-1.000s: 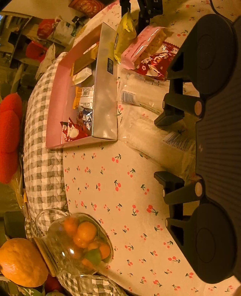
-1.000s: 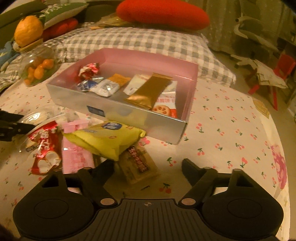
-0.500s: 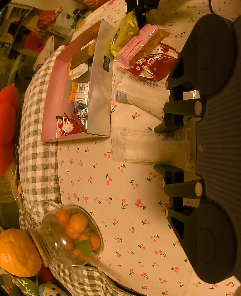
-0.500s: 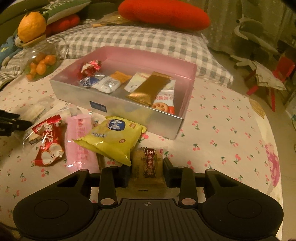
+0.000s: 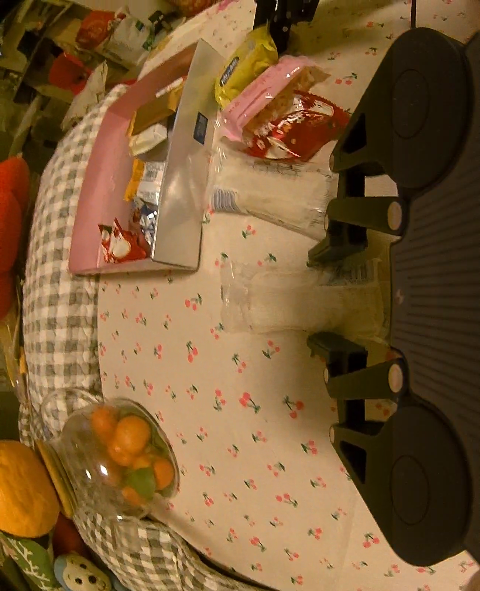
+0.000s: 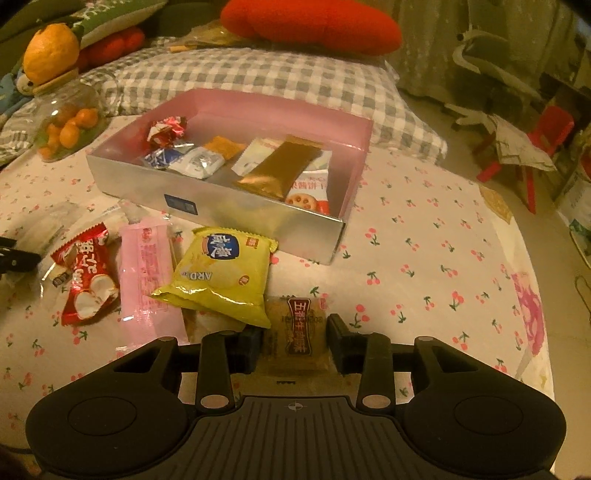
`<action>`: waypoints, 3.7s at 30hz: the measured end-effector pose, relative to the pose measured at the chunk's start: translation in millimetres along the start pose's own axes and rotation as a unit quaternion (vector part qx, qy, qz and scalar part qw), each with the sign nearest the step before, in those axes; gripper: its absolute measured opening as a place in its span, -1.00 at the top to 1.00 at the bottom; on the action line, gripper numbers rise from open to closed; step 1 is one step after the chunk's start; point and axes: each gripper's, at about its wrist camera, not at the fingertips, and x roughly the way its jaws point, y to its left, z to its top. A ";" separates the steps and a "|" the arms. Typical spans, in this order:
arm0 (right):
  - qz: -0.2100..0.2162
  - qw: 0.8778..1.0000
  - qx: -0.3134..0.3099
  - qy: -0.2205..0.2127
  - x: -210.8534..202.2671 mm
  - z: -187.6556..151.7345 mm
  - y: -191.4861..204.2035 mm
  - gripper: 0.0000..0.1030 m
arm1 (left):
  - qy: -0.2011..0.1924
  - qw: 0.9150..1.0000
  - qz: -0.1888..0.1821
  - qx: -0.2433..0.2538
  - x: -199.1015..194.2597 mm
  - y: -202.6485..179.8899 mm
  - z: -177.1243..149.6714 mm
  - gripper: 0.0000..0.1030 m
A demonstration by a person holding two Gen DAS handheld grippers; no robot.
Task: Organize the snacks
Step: 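Grasp the clear packet with the left gripper while the right grasps the brown packet, then lift both held packets and carry them over the pink box, then lower both packets into the box and open both grippers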
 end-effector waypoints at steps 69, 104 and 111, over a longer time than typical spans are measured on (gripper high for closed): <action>0.074 0.989 0.124 -0.038 -68.0 48.5 -13.7 0.36 | -0.092 0.989 -0.107 -0.045 -53.6 -49.0 38.9 0.73; 0.067 0.975 0.208 -0.027 58.6 148.5 -55.5 0.35 | -0.068 0.997 -0.024 -0.014 49.2 -91.9 151.5 0.71; 0.055 0.978 0.201 -0.019 75.2 153.7 -53.7 0.34 | -0.063 0.998 -0.010 -0.009 63.1 -97.2 152.0 0.71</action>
